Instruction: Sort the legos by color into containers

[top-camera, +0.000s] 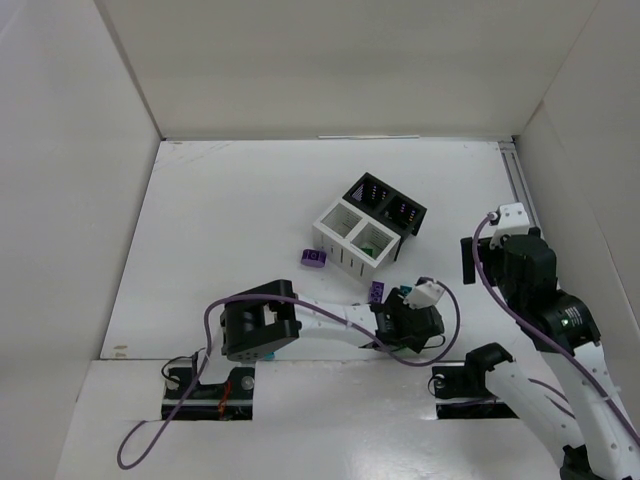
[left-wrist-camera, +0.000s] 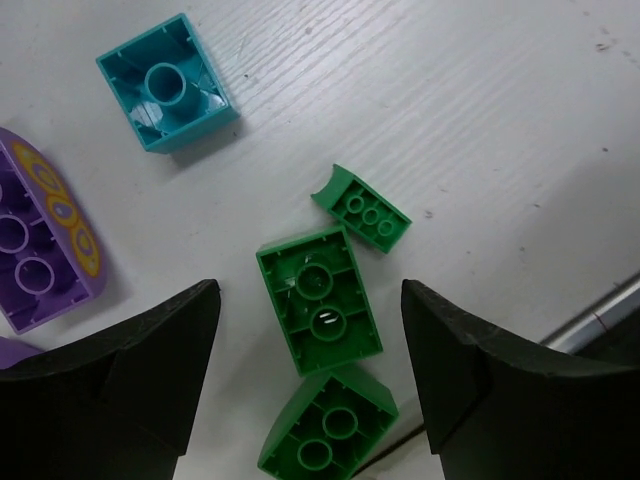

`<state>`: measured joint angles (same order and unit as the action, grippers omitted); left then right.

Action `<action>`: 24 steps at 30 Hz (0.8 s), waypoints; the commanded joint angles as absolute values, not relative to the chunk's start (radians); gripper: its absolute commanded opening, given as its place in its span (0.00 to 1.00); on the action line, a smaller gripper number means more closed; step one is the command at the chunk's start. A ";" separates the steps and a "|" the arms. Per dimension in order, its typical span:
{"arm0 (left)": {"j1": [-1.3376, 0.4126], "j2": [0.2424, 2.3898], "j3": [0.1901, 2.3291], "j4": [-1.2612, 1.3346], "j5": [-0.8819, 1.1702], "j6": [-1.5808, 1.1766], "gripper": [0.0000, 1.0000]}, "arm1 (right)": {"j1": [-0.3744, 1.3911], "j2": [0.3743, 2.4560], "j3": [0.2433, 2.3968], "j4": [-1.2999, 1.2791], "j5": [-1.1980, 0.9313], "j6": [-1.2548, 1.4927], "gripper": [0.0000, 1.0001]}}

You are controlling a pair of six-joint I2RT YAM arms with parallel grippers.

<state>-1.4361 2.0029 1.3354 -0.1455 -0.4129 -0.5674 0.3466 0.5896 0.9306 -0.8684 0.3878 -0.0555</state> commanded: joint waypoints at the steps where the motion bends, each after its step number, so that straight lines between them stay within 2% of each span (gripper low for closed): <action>1: -1.434 2.014 1.385 -0.190 -0.480 -0.604 0.68 | 0.342 0.580 0.923 -0.874 0.416 -0.046 0.97; 2: -1.434 2.025 1.394 -0.190 -0.480 -0.604 0.59 | 0.342 0.580 0.923 -0.874 0.416 -0.046 0.97; 6: -1.434 2.036 1.394 -0.190 -0.480 -0.604 0.42 | 0.342 0.580 0.923 -0.874 0.416 -0.046 0.97; 10: -1.434 1.997 1.394 -0.227 -0.501 -0.617 0.31 | 0.342 0.580 0.923 -0.874 0.416 -0.046 0.97; 15: -1.434 1.841 1.361 -0.284 -0.583 -0.678 0.24 | 0.342 0.580 0.902 -0.865 0.394 -0.055 0.97; 21: -1.422 1.554 1.261 -0.212 -0.710 -0.592 0.27 | 0.342 0.589 0.836 -0.827 0.286 -0.080 0.97; 24: -1.346 1.511 1.261 -0.212 -0.698 -0.569 0.27 | 0.342 0.580 0.781 -0.775 0.226 -0.057 0.97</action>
<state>-1.4086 1.5616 1.2694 -0.2264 -0.6281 -0.6102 0.3462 0.5880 0.8127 -0.8497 0.3035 -0.0666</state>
